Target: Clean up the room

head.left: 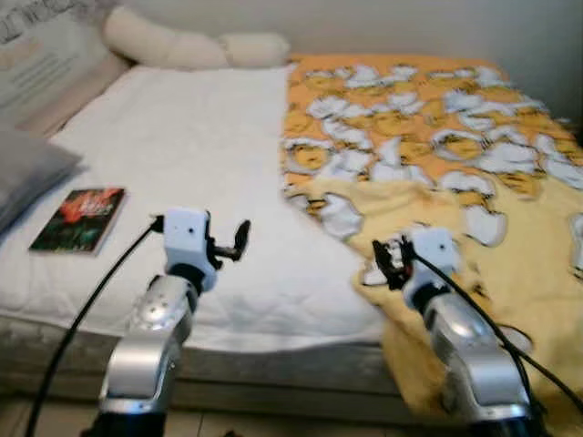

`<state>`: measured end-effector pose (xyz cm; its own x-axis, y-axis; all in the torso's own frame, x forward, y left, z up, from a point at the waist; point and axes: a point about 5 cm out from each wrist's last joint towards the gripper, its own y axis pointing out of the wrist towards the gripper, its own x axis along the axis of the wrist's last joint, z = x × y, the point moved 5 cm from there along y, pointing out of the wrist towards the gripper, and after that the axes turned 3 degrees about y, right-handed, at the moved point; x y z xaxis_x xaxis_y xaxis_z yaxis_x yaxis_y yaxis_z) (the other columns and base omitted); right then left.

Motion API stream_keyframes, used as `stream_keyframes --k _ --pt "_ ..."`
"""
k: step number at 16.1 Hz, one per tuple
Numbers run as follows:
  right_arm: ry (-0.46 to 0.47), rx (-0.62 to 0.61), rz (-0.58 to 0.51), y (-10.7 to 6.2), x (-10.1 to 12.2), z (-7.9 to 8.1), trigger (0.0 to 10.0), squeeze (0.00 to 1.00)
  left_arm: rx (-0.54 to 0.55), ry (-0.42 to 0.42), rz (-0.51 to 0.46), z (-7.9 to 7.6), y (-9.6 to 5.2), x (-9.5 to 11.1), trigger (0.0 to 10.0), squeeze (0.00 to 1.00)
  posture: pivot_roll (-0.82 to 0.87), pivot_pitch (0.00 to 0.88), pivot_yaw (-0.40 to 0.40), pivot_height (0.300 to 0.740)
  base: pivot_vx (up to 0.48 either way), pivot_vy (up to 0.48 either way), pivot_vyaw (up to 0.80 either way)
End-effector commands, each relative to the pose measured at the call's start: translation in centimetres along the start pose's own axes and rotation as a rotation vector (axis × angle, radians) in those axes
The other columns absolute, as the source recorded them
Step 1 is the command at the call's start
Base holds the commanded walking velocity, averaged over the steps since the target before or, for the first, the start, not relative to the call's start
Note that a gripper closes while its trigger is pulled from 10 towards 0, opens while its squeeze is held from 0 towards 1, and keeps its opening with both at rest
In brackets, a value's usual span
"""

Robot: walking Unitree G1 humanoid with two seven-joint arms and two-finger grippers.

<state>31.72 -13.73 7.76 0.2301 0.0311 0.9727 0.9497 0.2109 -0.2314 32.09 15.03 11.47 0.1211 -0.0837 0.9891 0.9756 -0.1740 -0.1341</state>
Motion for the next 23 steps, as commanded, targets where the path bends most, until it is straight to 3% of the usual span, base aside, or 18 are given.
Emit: stream_keyframes --k 1,5,6,7,8,9,10,14,17,18,19,20,21,22,23 --pt "-0.019 0.009 -0.005 0.2 0.4 0.2 10.0 0.0 -0.004 0.001 -0.002 0.0 -0.1 0.1 10.0 0.46 -0.02 0.0 -0.011 0.74 0.349 0.0 0.0" --pt "-0.068 -0.019 0.045 0.7 -0.3 -0.3 10.0 0.0 -0.079 0.014 0.014 -1.0 -0.3 -0.2 10.0 0.4 -0.02 0.0 -0.013 0.74 0.173 0.0 0.0" --pt "-0.108 -0.019 0.087 0.9 -0.9 -0.6 10.0 0.0 -0.13 0.042 0.039 -1.6 -0.5 -0.6 10.0 0.36 -0.02 0.0 -0.013 0.74 0.0 0.0 0.0" --pt "-0.179 0.022 0.203 1.6 -2.5 -1.0 10.0 0.0 -0.257 0.087 0.063 -2.8 -1.0 -1.0 10.0 0.25 -0.01 0.0 -0.01 0.74 0.0 0.0 0.0" --pt "-0.21 0.029 0.241 2.0 -2.9 -1.3 10.0 0.75 -0.314 0.101 0.067 -3.3 -1.2 -0.9 10.0 0.2 -0.01 0.0 -0.008 0.74 0.0 0.0 0.0" --pt "-0.24 0.032 0.277 2.4 -3.2 -1.7 10.0 1.0 -0.364 0.119 0.077 -3.8 -1.4 -0.9 10.0 0.04 -0.01 0.0 -0.004 0.74 0.0 0.0 0.0" --pt "-0.254 0.025 0.322 3.1 -3.6 -2.2 10.0 1.0 -0.423 0.143 0.089 -4.3 -1.5 -0.9 10.0 0.0 -0.01 0.0 0.0 0.74 0.0 0.0 0.0" --pt "-0.337 0.06 0.502 4.5 -5.8 -2.9 10.0 1.0 -0.606 0.187 0.143 -5.8 -2.2 -1.0 10.0 0.0 0.0 0.0 0.02 0.74 0.0 0.0 0.0" --pt "-0.363 0.072 0.575 5.1 -7.0 -3.1 10.0 1.0 -0.73 0.221 0.19 -6.4 -3.0 -1.2 10.0 0.0 0.01 0.0 0.028 0.74 0.0 0.0 0.0" --pt "-0.371 0.081 0.598 5.0 -7.5 -3.1 10.0 0.31 -0.755 0.232 0.203 -6.5 -3.2 -1.3 10.0 0.0 0.01 0.008 0.031 0.74 0.0 0.0 0.0" --pt "-0.386 0.092 0.617 5.0 -7.9 -3.2 10.0 0.0 -0.774 0.242 0.212 -6.5 -3.3 -1.3 10.0 0.0 0.01 0.019 0.034 0.74 0.0 0.0 0.0" --pt "-0.408 0.096 0.63 5.0 -8.3 -3.3 10.0 0.0 -0.784 0.249 0.217 -6.5 -3.3 -1.3 10.0 0.0 0.01 0.026 0.034 0.74 0.0 0.0 0.0" --pt "-0.413 0.089 0.628 5.0 -8.4 -3.4 2.2 0.0 -0.8 0.251 0.221 -6.6 -3.4 -1.3 10.0 0.0 0.01 0.033 0.034 0.74 0.0 0.0 0.0" --pt "-0.396 0.087 0.631 5.1 -8.5 -3.4 0.0 0.0 -0.812 0.253 0.227 -6.7 -3.4 -1.3 10.0 0.0 0.01 0.037 0.033 0.74 0.0 0.0 0.0" --pt "-0.397 0.088 0.635 5.0 -8.6 -3.4 0.0 0.0 -0.821 0.256 0.23 -6.8 -3.5 -1.3 10.0 0.0 0.01 0.039 0.032 0.74 0.0 0.0 0.0"
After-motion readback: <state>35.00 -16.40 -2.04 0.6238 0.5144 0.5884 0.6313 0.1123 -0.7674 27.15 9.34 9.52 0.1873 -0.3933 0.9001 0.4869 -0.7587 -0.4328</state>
